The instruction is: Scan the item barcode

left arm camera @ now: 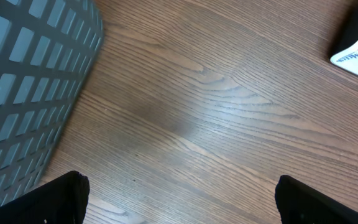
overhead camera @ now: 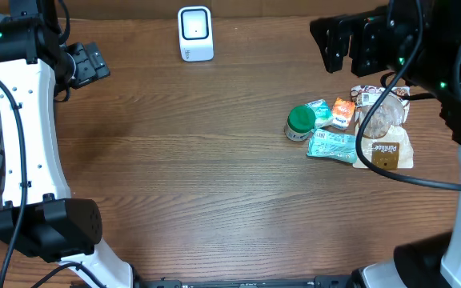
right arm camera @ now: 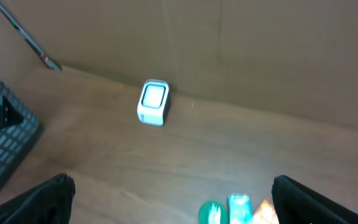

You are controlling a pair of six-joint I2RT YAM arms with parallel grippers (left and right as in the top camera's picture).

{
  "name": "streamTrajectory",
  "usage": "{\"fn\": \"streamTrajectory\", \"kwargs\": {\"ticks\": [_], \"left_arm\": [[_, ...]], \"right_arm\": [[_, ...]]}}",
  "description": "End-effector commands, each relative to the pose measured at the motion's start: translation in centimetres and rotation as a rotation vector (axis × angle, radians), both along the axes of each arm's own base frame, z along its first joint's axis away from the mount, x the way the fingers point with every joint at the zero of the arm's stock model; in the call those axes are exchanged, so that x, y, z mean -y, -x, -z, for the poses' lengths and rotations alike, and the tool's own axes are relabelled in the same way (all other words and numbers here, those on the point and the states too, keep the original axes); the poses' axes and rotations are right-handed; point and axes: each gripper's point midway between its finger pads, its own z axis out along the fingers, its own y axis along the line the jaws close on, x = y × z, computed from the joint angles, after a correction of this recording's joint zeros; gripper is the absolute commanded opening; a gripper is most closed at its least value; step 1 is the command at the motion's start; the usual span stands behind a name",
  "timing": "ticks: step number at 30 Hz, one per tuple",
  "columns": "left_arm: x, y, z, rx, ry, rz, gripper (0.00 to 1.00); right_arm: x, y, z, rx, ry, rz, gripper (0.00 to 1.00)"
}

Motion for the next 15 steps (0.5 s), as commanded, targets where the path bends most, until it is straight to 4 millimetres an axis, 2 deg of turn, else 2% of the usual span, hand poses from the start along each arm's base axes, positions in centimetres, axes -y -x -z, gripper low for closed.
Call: {"fn": "streamTrajectory", "kwargs": {"ticks": [1, 6, 11, 15], "left_arm": [[0.2, -0.2, 0.1, -0.003, -0.005, 0.008, 1.00], [0.2, -0.2, 0.1, -0.003, -0.005, 0.007, 1.00], [0.2, -0.2, 0.1, -0.003, -0.005, 0.007, 1.00], [0.2, -0.2, 0.1, -0.004, -0.005, 0.008, 1.00]], "right_arm": [[0.6, 1.5, -2.2, 0.114, 0.012, -0.018, 1.00], [1.8, 2.4, -2.3, 0.216, 0.017, -0.004, 1.00], [3.1, 3.9, -0.1, 0.307, -0.003, 0.026, 1.00], [4.4, 5.5, 2.7, 0.407, -0.017, 0.061, 1.00]]}}
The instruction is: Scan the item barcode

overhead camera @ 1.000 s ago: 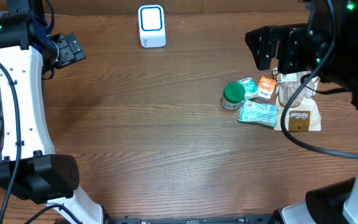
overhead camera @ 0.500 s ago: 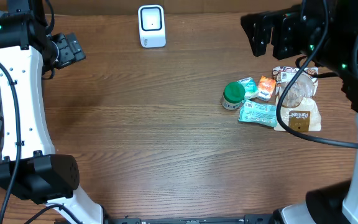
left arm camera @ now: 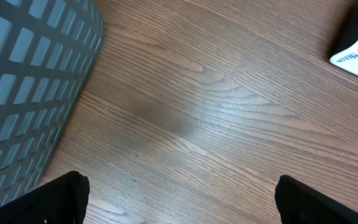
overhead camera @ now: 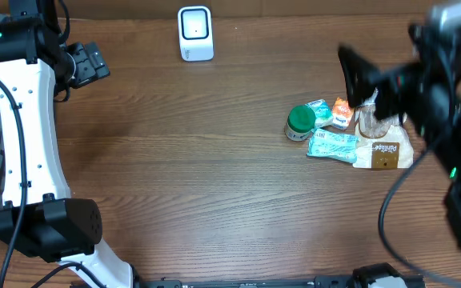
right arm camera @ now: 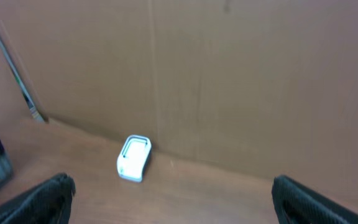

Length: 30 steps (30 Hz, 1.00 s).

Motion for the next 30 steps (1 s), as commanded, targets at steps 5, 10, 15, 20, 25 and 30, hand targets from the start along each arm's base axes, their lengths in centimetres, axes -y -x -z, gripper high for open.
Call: {"fn": "streamTrajectory", "kwargs": {"ticks": [5, 10, 15, 20, 25, 30], "left_arm": [[0.2, -0.2, 0.1, -0.004, -0.005, 0.008, 0.99], [0.2, -0.2, 0.1, -0.004, -0.005, 0.008, 1.00], [0.2, -0.2, 0.1, -0.004, -0.005, 0.008, 0.99], [0.2, -0.2, 0.1, -0.004, -0.006, 0.008, 0.99], [0.2, -0.2, 0.1, -0.004, -0.005, 0.008, 1.00], [0.2, -0.2, 0.1, -0.004, -0.005, 0.008, 0.99]], "right_arm": [[2.5, 3.2, 8.0, 0.133, -0.018, 0.064, 1.00], [3.2, 4.8, 14.2, 0.191, -0.025, 0.084, 1.00], [3.3, 5.6, 19.3, 0.284, -0.039, 0.083, 1.00], [3.2, 6.2, 23.0, 0.368, -0.056, 0.071, 1.00], [3.1, 6.6, 25.4, 0.359, -0.054, 0.062, 1.00], [2.7, 6.6, 27.6, 0.270, -0.042, 0.041, 1.00]]}}
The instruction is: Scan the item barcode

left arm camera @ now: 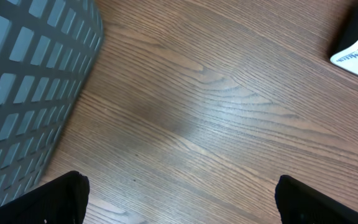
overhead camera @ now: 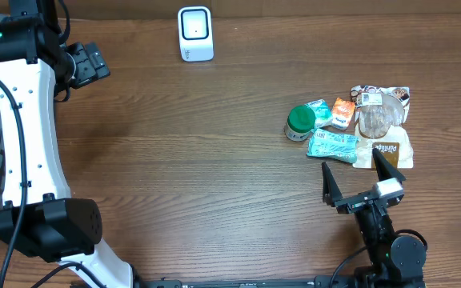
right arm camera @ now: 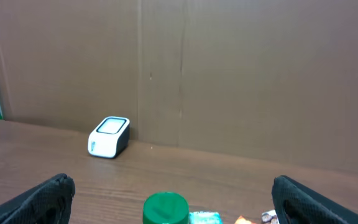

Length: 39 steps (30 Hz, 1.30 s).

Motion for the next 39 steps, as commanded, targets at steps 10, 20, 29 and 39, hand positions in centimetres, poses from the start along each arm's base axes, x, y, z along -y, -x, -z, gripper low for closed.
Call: {"fn": "streamTrajectory", "kwargs": {"ticks": [10, 20, 29, 39], "left_arm": [[0.2, -0.2, 0.1, -0.004, -0.005, 0.008, 0.99], [0.2, -0.2, 0.1, -0.004, -0.005, 0.008, 1.00], [0.2, -0.2, 0.1, -0.002, -0.003, 0.008, 0.99], [3.2, 4.1, -7.9, 0.204, -0.029, 0.069, 0.99]], "right_arm": [[-0.6, -0.1, 4.3, -0.164, 0.019, -0.039, 1.00], [-0.6, -0.1, 4.3, -0.164, 0.019, -0.039, 1.00], [-0.6, -0.1, 4.3, -0.164, 0.019, -0.039, 1.00], [-0.6, -0.1, 4.3, -0.164, 0.019, -0.039, 1.00]]}}
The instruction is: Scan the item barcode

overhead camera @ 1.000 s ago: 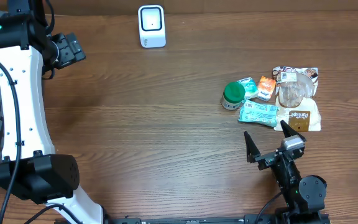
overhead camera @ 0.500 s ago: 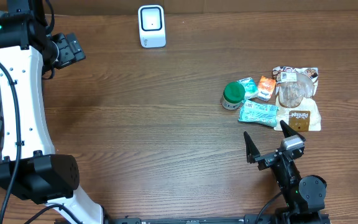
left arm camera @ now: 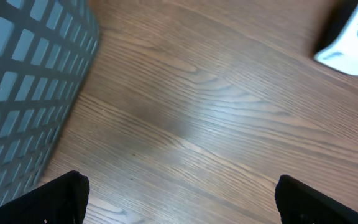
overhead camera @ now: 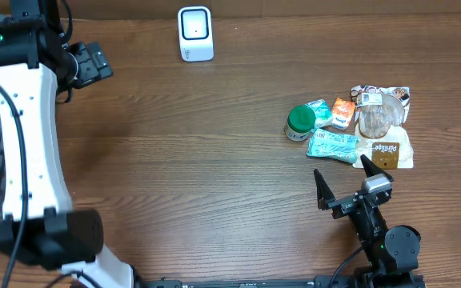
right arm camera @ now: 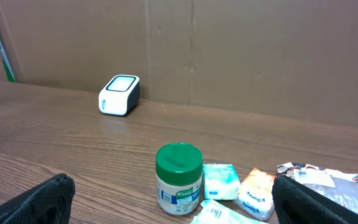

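Note:
The white barcode scanner (overhead camera: 195,34) stands at the table's far edge and also shows in the right wrist view (right arm camera: 119,95). A green-lidded jar (overhead camera: 299,122) (right arm camera: 178,179) stands by teal packets (overhead camera: 332,146), an orange packet (overhead camera: 342,112) and cookie bags (overhead camera: 382,120) at the right. My right gripper (overhead camera: 345,180) sits low near the front edge, open and empty, facing the jar from just short of the pile. My left gripper (overhead camera: 94,62) hangs open over bare wood at the far left, its fingertips (left arm camera: 61,199) wide apart.
A grey mesh basket (left arm camera: 23,81) stands off the table's left side, close to the left arm. A brown cardboard wall (right arm camera: 229,50) backs the table behind the scanner. One corner of the scanner (left arm camera: 350,46) shows at the left wrist view's upper right.
My right gripper has shifted slightly left and tilted down, so the jar and packets now show fully between its fingers. The left wrist view has shifted a little; both grippers remain open.
My right arm was first high at the back right, above the pile, looking down toward the scanner. Then it hung over the items. By the last moment it sat low at the front edge facing the jar, where it remains. The items have not moved.

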You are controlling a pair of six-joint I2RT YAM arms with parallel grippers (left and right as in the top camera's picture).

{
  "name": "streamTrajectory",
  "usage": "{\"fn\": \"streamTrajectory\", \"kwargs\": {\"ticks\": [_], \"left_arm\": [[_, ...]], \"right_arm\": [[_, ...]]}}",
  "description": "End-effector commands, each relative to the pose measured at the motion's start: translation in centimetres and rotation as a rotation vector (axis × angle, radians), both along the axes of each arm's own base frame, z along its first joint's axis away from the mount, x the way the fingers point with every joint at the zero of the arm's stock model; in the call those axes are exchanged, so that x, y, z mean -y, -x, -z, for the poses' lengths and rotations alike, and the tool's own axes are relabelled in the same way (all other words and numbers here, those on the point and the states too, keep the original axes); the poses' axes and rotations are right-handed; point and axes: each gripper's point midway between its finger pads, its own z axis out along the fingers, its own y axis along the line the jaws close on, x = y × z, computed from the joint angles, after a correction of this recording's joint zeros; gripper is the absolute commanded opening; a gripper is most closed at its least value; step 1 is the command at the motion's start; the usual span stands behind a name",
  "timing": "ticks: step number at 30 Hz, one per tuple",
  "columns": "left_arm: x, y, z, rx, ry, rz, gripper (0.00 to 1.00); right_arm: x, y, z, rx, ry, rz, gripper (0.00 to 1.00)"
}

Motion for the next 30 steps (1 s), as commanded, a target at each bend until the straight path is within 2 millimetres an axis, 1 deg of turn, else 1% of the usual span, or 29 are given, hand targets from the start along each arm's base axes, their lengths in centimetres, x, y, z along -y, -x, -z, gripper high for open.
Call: {"fn": "streamTrajectory", "kwargs": {"ticks": [1, 3, 5, 6, 9, 12, 14, 17, 22, 24, 28, 30], "left_arm": [[2.1, 4.3, -6.7, 0.182, -0.024, 0.044, 1.00], [2.3, 6.3, -7.4, 0.219, -0.027, 0.045, 1.00], [2.5, 8.6, -7.2, 0.236, -0.029, 0.045, 1.00], [2.7, 9.9, -6.7, 0.236, -0.029, 0.045, 0.99], [3.0, 14.2, -4.3, 0.209, -0.028, 0.045, 1.00], [2.8, 18.1, -1.6, 0.185, -0.054, 0.027, 1.00], [2.6, 19.8, -0.4, 0.207, -0.075, 0.016, 1.00], [2.3, 20.4, 0.5, 0.340, -0.104, 0.003, 1.00], [2.4, 19.0, 0.9, 0.667, -0.137, 0.009, 0.99], [3.1, 18.1, 1.1, 0.784, -0.152, 0.070, 1.00], [4.9, 16.9, 1.2, 0.975, -0.230, 0.249, 1.00], [5.1, 16.5, 1.4, 1.049, -0.253, 0.263, 0.99]], "right_arm": [[0.1, 0.0, 0.2, 0.002, -0.003, 0.002, 1.00], [0.1, 0.0, 0.2, 0.002, -0.003, 0.002, 1.00], [0.1, 0.0, 0.2, 0.002, -0.003, 0.002, 1.00], [0.1, 0.0, 0.2, 0.002, -0.003, 0.002, 1.00], [0.1, 0.0, 0.2, 0.002, -0.003, 0.002, 1.00], [0.1, 0.0, 0.2, 0.002, -0.003, 0.002, 1.00], [0.1, 0.0, 0.2, 0.002, -0.003, 0.002, 1.00], [0.1, 0.0, 0.2, 0.002, -0.003, 0.002, 1.00], [0.1, 0.0, 0.2, 0.002, -0.003, 0.002, 1.00], [0.1, 0.0, 0.2, 0.002, -0.003, 0.002, 1.00], [0.1, 0.0, 0.2, 0.002, -0.003, 0.002, 1.00], [0.1, 0.0, 0.2, 0.002, -0.003, 0.002, 1.00]]}}
